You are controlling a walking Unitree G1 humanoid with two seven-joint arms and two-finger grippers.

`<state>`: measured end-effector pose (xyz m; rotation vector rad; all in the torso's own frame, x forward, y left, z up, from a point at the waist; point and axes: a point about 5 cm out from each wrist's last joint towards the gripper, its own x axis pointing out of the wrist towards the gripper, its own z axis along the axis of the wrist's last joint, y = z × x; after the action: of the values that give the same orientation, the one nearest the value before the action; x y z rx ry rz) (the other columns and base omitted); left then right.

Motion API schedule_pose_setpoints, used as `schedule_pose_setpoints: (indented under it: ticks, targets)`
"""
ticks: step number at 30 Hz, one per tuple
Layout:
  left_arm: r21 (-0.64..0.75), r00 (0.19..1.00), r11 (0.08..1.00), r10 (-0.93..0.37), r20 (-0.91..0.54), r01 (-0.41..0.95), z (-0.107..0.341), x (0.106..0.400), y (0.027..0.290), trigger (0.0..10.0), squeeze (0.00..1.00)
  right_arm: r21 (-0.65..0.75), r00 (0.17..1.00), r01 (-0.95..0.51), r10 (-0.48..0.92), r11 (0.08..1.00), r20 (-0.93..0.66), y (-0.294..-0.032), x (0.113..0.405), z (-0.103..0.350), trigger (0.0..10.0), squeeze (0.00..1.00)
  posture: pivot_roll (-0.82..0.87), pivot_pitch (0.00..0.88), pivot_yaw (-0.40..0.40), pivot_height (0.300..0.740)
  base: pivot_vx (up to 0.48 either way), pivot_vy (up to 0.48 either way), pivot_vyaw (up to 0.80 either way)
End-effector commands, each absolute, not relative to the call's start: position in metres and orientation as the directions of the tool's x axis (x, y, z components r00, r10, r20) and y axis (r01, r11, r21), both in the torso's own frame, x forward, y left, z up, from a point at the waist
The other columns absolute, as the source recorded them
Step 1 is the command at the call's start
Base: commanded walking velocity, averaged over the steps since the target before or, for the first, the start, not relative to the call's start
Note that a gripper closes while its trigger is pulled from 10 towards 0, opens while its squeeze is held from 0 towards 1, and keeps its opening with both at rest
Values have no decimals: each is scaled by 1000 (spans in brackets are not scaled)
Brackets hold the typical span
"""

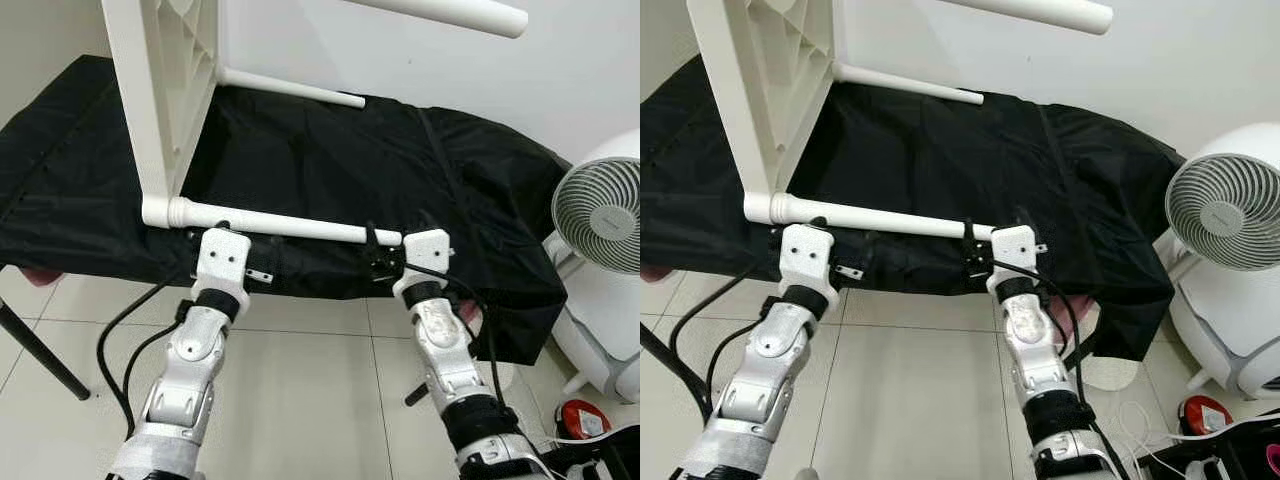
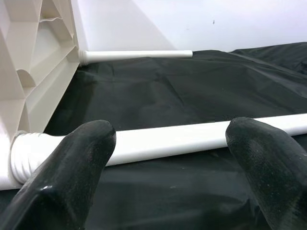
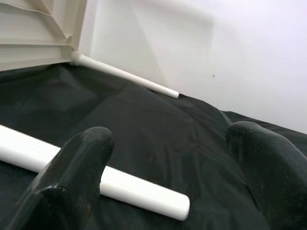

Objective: Building children table

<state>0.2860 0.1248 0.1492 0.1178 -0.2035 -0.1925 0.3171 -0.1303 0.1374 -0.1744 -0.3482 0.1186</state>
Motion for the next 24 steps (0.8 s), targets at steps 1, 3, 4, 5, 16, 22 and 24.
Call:
schedule_pose_setpoints:
  ticks: [1, 3, 4, 5, 16, 22, 24]
  targets:
    - [140, 950, 964, -251, 185, 228, 148, 280, 121, 10000, 0, -210, 938, -78, 143, 975, 315, -137, 314, 135, 10000, 0, 41, 0, -114, 740, 0, 0, 0]
    - [132, 953, 963, -255, 163, 235, 144, 276, 124, 10000, 0, -219, 940, -82, 149, 972, 308, -139, 311, 134, 10000, 0, 41, 0, -116, 740, 0, 0, 0]
    - [132, 953, 963, -255, 163, 235, 144, 276, 124, 10000, 0, -219, 940, -82, 149, 972, 308, -139, 311, 134, 10000, 0, 41, 0, -116, 740, 0, 0, 0]
    - [126, 954, 963, -255, 156, 237, 142, 275, 125, 10000, 0, -222, 941, -81, 148, 972, 304, -141, 311, 133, 10000, 0, 40, 0, -116, 740, 0, 0, 0]
    - [-31, 967, 969, -241, 88, 244, 145, 280, 120, 10000, 0, -321, 936, -3, 116, 947, 332, -144, 321, 156, 10000, 0, 45, 0, -120, 740, 0, 0, 0]
    - [-131, 966, 958, -253, 46, 257, 147, 290, 111, 10000, 0, -374, 882, 79, 110, 924, 458, -142, 337, 200, 10000, 0, 38, 0, -114, 740, 0, 0, 0]
    - [-147, 967, 955, -253, 39, 256, 148, 292, 109, 10000, 0, -377, 866, 101, 105, 921, 489, -141, 339, 209, 10000, 0, 38, 0, -114, 740, 0, 0, 0]
